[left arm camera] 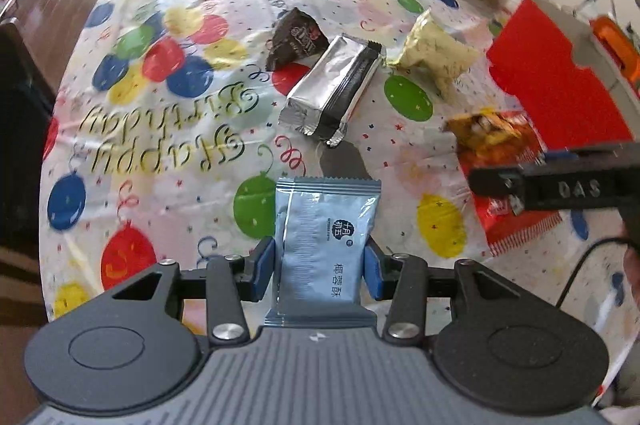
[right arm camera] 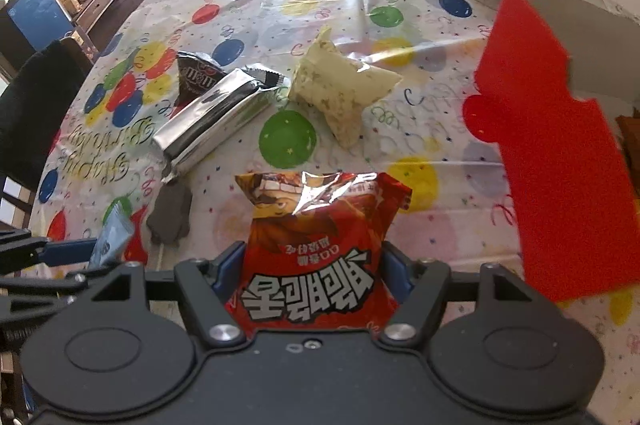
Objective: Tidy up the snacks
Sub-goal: 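Carry the blue packet and red snack bag over the open box with both tools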
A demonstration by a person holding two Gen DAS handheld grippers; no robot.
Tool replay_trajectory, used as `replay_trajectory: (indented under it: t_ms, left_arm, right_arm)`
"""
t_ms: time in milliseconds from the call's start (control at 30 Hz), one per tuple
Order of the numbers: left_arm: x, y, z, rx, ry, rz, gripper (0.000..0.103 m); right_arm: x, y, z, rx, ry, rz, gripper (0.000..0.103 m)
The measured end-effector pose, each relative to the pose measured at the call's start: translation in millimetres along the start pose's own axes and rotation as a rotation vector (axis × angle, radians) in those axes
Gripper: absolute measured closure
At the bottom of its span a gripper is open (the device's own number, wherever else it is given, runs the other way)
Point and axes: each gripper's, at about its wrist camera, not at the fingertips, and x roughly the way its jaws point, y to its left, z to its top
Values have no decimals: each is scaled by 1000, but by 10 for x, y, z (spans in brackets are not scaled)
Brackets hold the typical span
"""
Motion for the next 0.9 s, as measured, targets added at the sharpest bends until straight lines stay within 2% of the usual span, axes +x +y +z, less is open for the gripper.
replay_trajectory:
  t_ms: [133,400,533,667,900]
  left_arm:
    - [-116,-31,-78,-55,-19,7,59]
    - [-478,-298,-196,-90,-83,52,59]
    - [-672,-532,-226,-62,-130,82,59]
    - [-817,-772,-168,-44,-140,125,59]
    - [-1005,-1284,7,-6,-172,140,59]
  right_arm:
    - [-173,-40,-116,-3,-6,5,34]
    - [-582,-161,-302,-6,-45,20,34]
    - [-804,-251,-355,-7,-80,28,34]
    - [-1042,-373,-386,-17,-114,37,34]
    - [-1446,-694,-345,-39,-180,39,34]
